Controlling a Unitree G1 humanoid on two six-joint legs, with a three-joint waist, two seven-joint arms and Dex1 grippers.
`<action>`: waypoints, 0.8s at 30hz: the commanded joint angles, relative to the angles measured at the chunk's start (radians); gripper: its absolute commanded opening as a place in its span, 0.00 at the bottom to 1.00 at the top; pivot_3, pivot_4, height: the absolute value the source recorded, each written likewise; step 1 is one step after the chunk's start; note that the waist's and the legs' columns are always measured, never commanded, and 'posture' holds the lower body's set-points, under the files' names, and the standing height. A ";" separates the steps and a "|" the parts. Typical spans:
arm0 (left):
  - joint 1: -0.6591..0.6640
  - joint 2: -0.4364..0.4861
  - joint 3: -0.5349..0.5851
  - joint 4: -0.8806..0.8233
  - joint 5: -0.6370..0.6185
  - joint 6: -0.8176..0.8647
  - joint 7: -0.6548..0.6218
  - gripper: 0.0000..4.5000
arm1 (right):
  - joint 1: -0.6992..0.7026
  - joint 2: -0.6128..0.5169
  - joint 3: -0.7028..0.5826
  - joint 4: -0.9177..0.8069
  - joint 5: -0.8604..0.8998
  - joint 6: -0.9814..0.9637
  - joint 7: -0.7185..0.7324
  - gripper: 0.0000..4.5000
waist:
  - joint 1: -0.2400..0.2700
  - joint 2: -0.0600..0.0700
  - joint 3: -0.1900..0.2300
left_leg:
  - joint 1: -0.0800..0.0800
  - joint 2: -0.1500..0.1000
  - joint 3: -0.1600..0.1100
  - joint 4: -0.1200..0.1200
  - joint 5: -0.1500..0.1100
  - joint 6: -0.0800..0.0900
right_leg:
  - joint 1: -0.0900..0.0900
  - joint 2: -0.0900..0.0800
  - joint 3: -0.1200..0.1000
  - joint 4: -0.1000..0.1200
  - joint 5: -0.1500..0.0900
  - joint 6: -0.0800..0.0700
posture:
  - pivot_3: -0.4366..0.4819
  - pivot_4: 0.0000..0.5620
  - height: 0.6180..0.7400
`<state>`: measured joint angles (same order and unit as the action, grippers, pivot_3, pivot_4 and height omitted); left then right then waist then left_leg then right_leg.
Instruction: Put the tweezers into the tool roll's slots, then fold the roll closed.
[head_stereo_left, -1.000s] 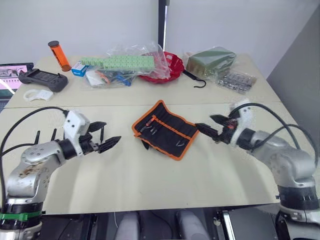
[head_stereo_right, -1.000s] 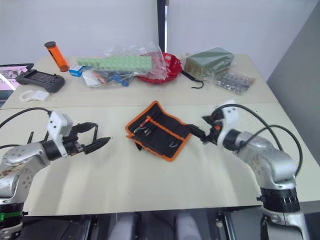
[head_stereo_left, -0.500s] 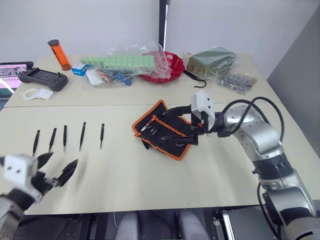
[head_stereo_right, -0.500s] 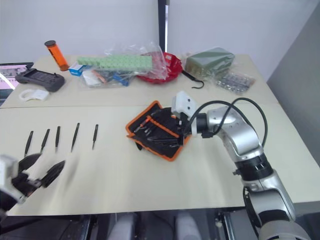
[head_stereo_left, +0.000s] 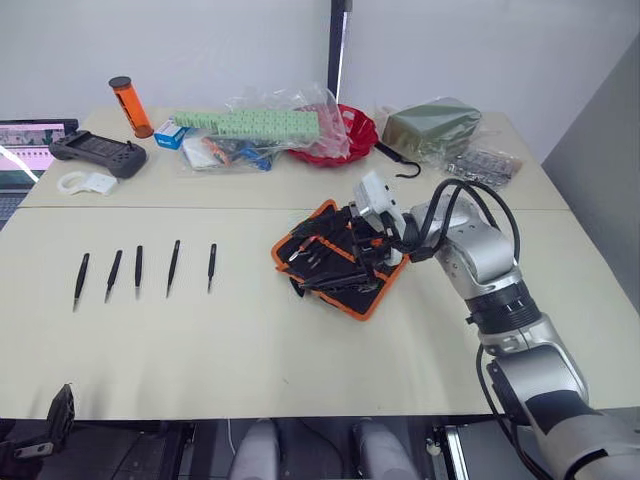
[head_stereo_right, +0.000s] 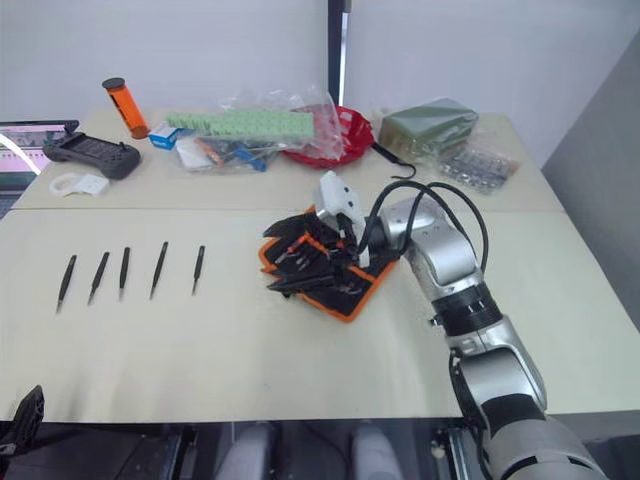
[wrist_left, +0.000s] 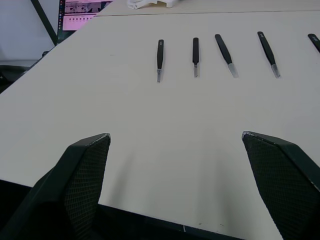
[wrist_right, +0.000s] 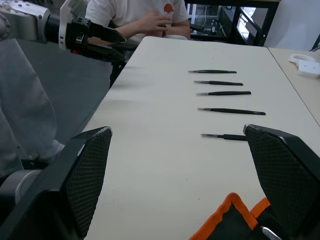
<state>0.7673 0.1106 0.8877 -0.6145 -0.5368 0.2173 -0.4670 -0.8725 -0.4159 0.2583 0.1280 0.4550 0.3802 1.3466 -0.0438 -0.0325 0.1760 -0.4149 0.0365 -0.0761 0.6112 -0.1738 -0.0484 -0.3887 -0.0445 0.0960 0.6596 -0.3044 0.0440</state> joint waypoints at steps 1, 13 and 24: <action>-0.026 0.038 0.017 0.004 -0.025 -0.010 0.046 1.00 | -0.025 0.003 -0.059 -0.010 0.031 0.023 -0.018 1.00 | 0.000 0.000 0.000 | 0.000 0.000 0.000 0.000 0.000 0.000 | 0.000 0.000 0.000 0.000 0.000 0.000 | 0.48 0.27 1.00; -0.375 0.351 -0.048 0.308 -0.005 0.228 0.179 1.00 | 0.029 -0.009 -0.141 -0.181 0.098 0.176 -0.139 1.00 | 0.000 0.000 0.000 | 0.001 0.000 -0.001 -0.001 0.000 0.000 | -0.001 0.001 -0.001 0.004 0.000 0.000 | 0.48 0.27 1.00; -0.753 0.539 -0.237 0.759 0.120 0.199 0.131 1.00 | 0.079 -0.048 -0.174 -0.300 0.111 0.252 -0.264 1.00 | 0.001 0.000 0.000 | 0.000 0.000 -0.002 -0.001 0.000 0.000 | -0.001 0.000 -0.003 0.005 0.001 -0.001 | 0.48 0.27 1.00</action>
<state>0.0217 0.6277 0.6462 0.1258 -0.4324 0.4464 -0.3304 -0.7958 -0.4527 0.1210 -0.1303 0.5364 0.6210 1.0954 -0.0426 -0.0329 0.1757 -0.4147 0.0364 -0.0784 0.6099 -0.1735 -0.0488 -0.3902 -0.0444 0.0931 0.6642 -0.3036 0.0436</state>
